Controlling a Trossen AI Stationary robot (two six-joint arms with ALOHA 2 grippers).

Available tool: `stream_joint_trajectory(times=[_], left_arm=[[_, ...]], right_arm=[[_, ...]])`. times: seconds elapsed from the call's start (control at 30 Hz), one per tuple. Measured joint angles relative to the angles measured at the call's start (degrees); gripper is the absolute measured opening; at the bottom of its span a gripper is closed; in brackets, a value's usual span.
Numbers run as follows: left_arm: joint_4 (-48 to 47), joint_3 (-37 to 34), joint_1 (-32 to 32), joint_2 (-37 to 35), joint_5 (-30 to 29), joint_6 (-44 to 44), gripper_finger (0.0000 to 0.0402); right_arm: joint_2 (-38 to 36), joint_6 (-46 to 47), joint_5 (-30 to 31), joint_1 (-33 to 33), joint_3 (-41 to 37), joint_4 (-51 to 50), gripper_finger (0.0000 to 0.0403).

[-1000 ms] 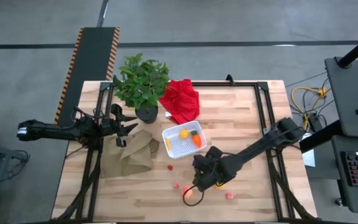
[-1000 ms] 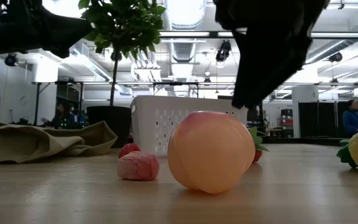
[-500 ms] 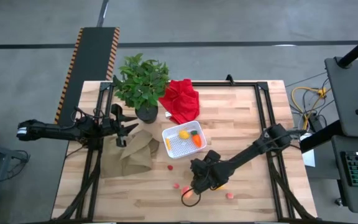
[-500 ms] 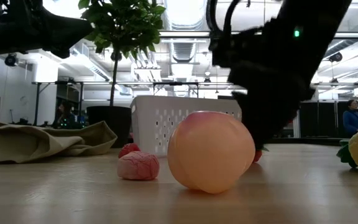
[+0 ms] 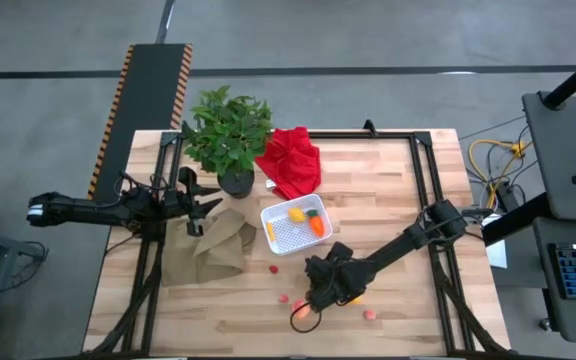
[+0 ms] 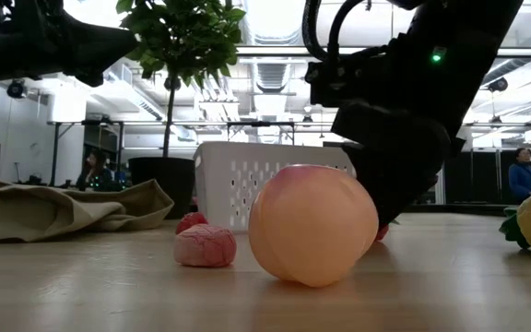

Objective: Pick and placing Produce into tupperware
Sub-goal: Put the red strawberry into the bin

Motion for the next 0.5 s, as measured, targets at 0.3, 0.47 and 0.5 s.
stream_joint_trajectory(times=[0.3,0.47,0.5], left_arm=[[0.02,0.01,0.0,-0.01,0.0,0.02,0.0105],[0.0,0.0,0.0,-0.01,0.02,0.02,0.0105],[0.0,0.0,0.0,-0.01,0.02,0.02,0.0105]], right_arm=[[0.0,-0.17,-0.16,-0.2,0.0,-0.29,0.0138],[-0.28,-0.66,-0.16,-0.24,-0.05,-0.87,0.0118],[-0.49,-0.68,-0.16,-0.26,-0.11,-1.21,0.0117]])
